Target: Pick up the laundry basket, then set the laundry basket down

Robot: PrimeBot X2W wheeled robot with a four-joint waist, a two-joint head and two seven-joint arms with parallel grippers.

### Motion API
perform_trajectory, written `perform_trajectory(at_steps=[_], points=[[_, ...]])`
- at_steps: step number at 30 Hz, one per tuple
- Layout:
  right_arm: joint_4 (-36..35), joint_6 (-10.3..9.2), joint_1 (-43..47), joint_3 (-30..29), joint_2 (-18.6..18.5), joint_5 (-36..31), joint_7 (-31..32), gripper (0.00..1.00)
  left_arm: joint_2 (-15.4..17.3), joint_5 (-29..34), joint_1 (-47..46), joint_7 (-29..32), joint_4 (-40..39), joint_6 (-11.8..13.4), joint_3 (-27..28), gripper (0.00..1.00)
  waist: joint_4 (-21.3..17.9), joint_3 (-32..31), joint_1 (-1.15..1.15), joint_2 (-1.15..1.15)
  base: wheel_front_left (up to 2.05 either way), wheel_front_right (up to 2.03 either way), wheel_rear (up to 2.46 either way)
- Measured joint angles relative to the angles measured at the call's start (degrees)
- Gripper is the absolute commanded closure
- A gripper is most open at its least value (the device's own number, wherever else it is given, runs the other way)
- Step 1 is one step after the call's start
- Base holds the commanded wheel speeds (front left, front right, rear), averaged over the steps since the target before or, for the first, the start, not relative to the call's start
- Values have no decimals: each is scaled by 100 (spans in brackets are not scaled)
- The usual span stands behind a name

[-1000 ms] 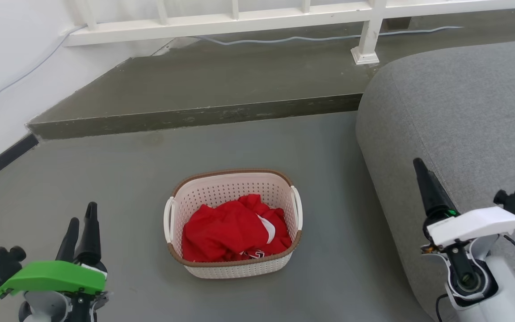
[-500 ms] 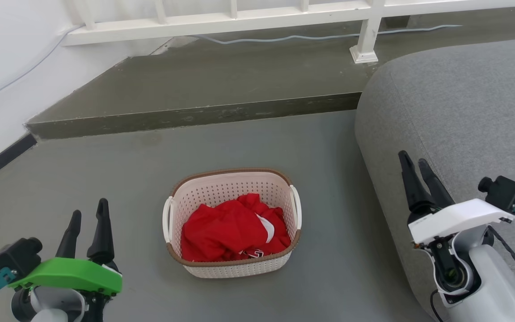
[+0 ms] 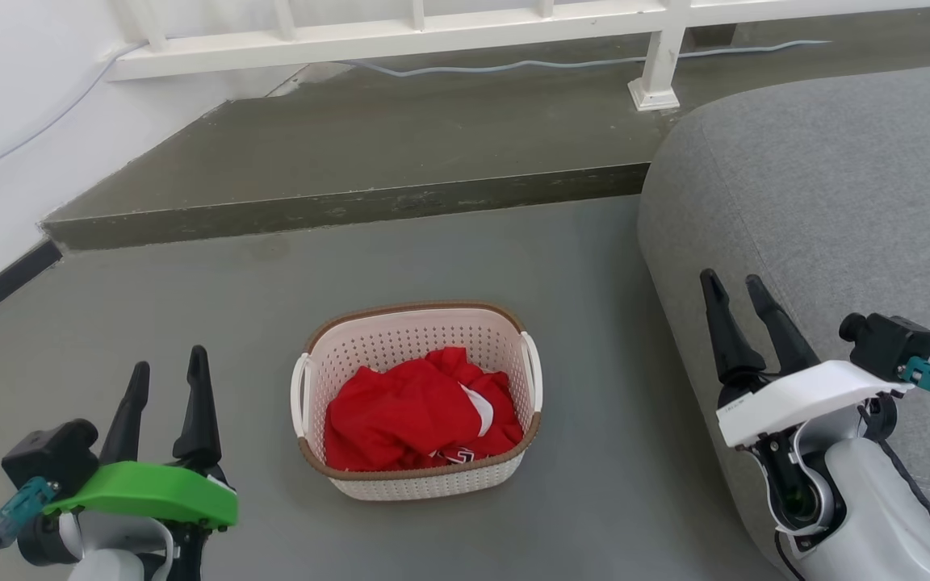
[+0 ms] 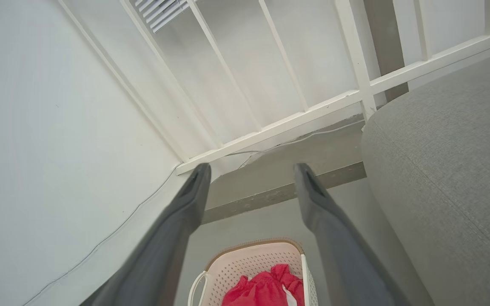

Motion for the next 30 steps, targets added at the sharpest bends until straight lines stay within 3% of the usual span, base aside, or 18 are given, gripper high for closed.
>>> perform_trajectory(at_steps=[18, 30], points=[[2, -96, -56, 211, -27, -1351, -386, 0, -51, 1371, -95, -386, -188, -35, 5, 0, -41, 18, 0, 0, 0, 0, 0], [10, -79, -85, 143, 49, -1408, -409, 0, -97, 1401, -98, -401, -205, -109, 99, 0, -55, 40, 0, 0, 0, 0, 0]])
